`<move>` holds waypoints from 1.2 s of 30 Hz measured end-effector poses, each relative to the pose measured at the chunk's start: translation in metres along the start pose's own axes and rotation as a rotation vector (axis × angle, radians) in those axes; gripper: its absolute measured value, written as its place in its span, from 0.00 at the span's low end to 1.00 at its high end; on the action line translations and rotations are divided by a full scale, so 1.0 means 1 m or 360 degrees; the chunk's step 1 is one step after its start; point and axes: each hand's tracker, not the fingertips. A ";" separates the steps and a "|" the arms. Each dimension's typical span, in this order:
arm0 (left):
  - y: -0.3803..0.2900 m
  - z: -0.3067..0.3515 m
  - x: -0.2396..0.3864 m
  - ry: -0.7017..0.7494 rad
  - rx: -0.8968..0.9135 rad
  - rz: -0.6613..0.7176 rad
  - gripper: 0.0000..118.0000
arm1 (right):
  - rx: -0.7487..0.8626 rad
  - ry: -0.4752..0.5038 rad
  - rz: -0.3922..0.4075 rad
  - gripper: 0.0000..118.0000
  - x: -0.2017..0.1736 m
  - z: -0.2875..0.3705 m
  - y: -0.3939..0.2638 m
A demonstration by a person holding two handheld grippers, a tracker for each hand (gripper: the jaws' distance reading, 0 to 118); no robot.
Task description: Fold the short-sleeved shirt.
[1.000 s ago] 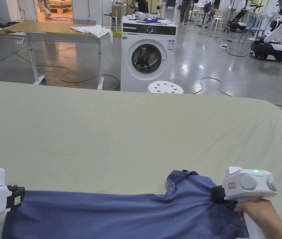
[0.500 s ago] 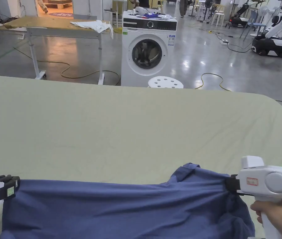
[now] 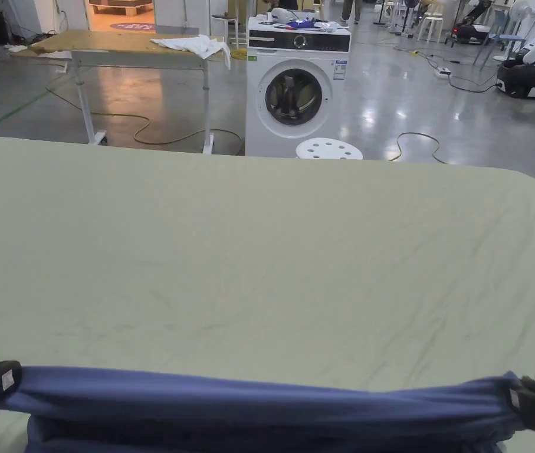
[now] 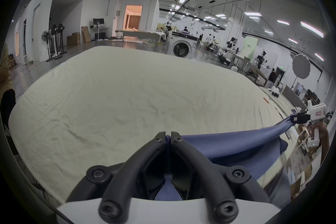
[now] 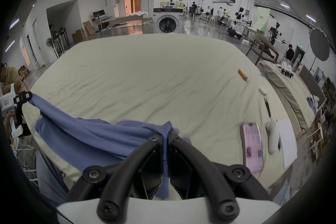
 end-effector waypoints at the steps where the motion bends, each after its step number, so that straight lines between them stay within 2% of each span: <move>1: -0.007 0.004 -0.002 0.0001 -0.0027 -0.0007 0.00 | -0.0041 -0.0003 0.0001 0.02 -0.002 0.004 -0.010; 9: -0.061 0.006 -0.013 0.0031 -0.0352 -0.0059 0.00 | -0.0306 -0.0018 0.0023 0.03 -0.007 -0.013 -0.083; 15: -0.094 -0.021 -0.004 0.0124 -0.0587 -0.0186 0.02 | -0.0391 -0.0034 0.0019 0.04 -0.010 -0.047 -0.102; 17: -0.094 -0.020 -0.001 0.0135 -0.0529 -0.0189 0.04 | -0.0384 -0.0035 0.0046 0.13 -0.010 -0.051 -0.103; 18: -0.092 -0.019 0.001 0.0139 -0.0530 -0.0180 0.09 | -0.0380 -0.0047 0.0060 0.21 -0.012 -0.049 -0.102; 19: -0.089 -0.019 0.001 0.0144 -0.0529 -0.0165 0.12 | -0.0380 -0.0068 0.0078 0.34 -0.012 -0.045 -0.100; 20: -0.086 -0.017 0.002 0.0157 -0.0520 -0.0148 0.18 | -0.0383 -0.0124 0.0099 0.51 -0.012 -0.039 -0.095; 21: -0.083 -0.015 0.003 0.0165 -0.0497 -0.0131 0.26 | -0.0371 -0.0190 0.0119 0.57 -0.012 -0.032 -0.091; 23: -0.074 -0.011 0.006 0.0188 -0.0408 -0.0101 0.50 | -0.0270 -0.0222 0.0096 0.58 -0.012 -0.016 -0.080; 24: -0.069 -0.009 0.010 0.0196 -0.0343 -0.0089 0.54 | -0.0207 -0.0228 0.0077 0.58 -0.015 -0.005 -0.071; 27: -0.051 -0.009 0.023 0.0159 -0.0184 -0.0069 0.55 | 0.0000 -0.0247 0.0026 0.60 -0.026 0.012 -0.048; 30: -0.033 -0.020 0.042 0.0149 -0.0055 -0.0076 0.55 | 0.0274 -0.0286 0.0028 0.60 -0.043 0.013 -0.028; 34: -0.012 -0.040 0.064 0.0132 0.0092 -0.0085 0.55 | 0.0457 -0.0291 0.0005 0.60 -0.066 0.006 -0.007; 36: -0.004 -0.048 0.077 0.0148 0.0140 -0.0099 0.54 | 0.0541 -0.0280 -0.0048 0.60 -0.076 0.001 0.000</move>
